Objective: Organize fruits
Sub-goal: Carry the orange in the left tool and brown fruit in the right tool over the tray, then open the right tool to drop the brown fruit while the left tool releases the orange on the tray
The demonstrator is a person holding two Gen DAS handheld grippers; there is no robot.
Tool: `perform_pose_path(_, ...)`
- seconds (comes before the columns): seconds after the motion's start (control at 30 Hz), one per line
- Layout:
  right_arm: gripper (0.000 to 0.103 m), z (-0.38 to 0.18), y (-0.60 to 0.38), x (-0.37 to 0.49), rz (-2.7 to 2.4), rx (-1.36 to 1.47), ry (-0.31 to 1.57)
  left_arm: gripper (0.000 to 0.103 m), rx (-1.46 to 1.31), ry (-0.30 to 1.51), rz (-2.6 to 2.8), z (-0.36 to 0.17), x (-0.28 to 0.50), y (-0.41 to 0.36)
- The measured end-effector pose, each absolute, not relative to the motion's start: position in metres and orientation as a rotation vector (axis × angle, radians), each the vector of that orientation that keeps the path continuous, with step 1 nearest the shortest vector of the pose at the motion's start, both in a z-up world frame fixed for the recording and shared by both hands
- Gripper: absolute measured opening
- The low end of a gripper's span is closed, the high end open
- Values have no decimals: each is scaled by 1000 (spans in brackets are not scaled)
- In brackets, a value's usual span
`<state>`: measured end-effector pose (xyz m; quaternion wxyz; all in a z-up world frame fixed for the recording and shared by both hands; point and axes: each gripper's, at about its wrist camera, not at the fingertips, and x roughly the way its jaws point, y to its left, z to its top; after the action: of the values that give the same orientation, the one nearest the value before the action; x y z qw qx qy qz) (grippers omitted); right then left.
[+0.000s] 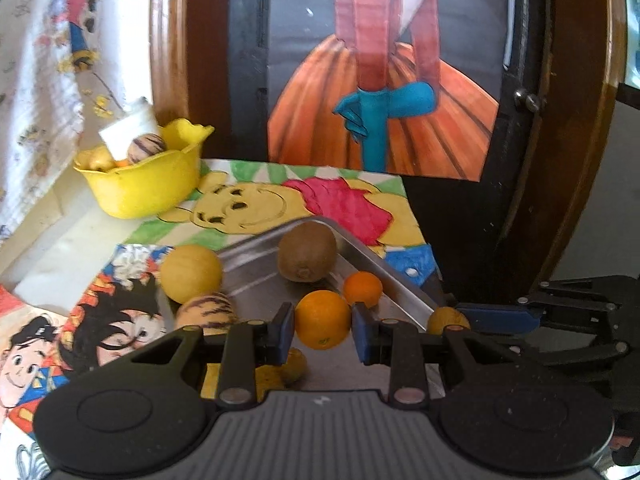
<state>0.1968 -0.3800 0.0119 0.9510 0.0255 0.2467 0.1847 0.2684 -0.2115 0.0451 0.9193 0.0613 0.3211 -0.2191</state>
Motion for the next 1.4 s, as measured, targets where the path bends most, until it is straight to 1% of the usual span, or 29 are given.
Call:
perform_pose_path(0.5, 28, -4, -369, 191, 379, -75, 556, 34, 182, 792, -501, 24, 283, -231)
perform_pose_path(1.07, 31, -11, -365, 188, 362, -98, 597, 35, 199, 825, -472, 20, 282, -231)
perform_pose_path(1.1, 31, -11, -366, 187, 360, -96, 596, 38, 196, 821, -471, 21, 281, -231)
perform_pose_path(1.2, 36, -10, -368, 185, 347, -84, 591, 56, 188, 801, -464, 26, 278, -229)
perform_pose_path(1.3, 41, -8, -370, 181, 334, -71, 583, 59, 178, 784, -463, 31, 275, -227)
perform_pose_path(1.33, 42, -6, -371, 180, 331, -66, 580, 62, 176, 778, -460, 33, 274, -227)
perform_pose_path(1.37, 45, -5, -372, 178, 326, -60, 575, 64, 173, 772, -455, 35, 273, -225)
perform_pose_path(1.4, 48, -3, -372, 176, 323, -54, 569, 69, 168, 765, -450, 37, 271, -224)
